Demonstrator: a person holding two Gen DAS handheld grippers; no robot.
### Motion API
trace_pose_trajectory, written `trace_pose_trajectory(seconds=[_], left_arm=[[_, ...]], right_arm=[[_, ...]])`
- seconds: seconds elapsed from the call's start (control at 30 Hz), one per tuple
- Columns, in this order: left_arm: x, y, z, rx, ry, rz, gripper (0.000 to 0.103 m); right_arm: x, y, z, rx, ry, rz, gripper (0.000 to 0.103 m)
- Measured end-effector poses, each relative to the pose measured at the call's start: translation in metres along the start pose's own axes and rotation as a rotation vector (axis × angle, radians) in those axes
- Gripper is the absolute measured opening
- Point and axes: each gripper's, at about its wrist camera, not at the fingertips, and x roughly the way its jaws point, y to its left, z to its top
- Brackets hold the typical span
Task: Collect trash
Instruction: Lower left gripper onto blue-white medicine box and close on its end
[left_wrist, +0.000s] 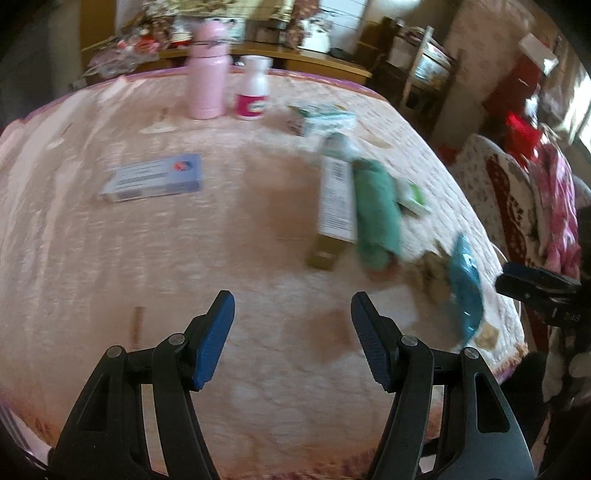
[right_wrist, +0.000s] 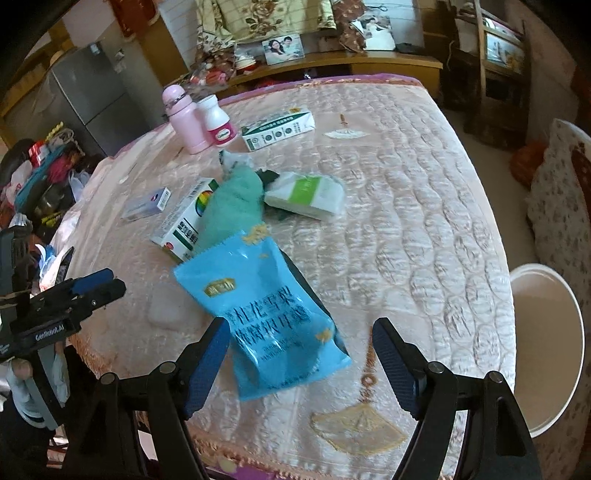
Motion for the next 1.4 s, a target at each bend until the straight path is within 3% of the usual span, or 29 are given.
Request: trace_pose_trajectory(seconds=[0.33,0.6,0.7,0.77,1.03,1.27,1.4], left_arm=[[0.002,0.078,0.023,-0.140,-0.045,0.086,0.064],[0.033,0.145,0.038,-0.263,0.009,0.319,0.064],[0.050,0.172,0.048,-0.322,0.043,0.362,0.064],[0.057,0.180,0.058,-0.330,0.023,0.389,0.064],[0.093,0.181,0.108,-0.313,0.011,0.329,0.064],[0.122,0.171,0.154,-0.328,-0.030,0.165,0.064],[0.117,0.172,0.157,-0.407,-0.052,0.072,0.064]], right_arm=[[0.008,0.003,0.041,0.005,-0.025,-0.035,0.077],[0.013,0.004,0.049,0.004,-0.022,-0.024,0.077],[0.015,0.001,0.051,0.004,-0.018,-0.033,0.077],[0.016,-0.002,0.054,0.011,-0.019,-0.034,0.077],[0.024,-0.012,0.063,0.027,-0.012,-0.052,0.078],[0.035,-0.021,0.071,0.046,0.001,-0.062,0.078],[0.038,-0.026,0.074,0.057,0.001,-0.061,0.078]])
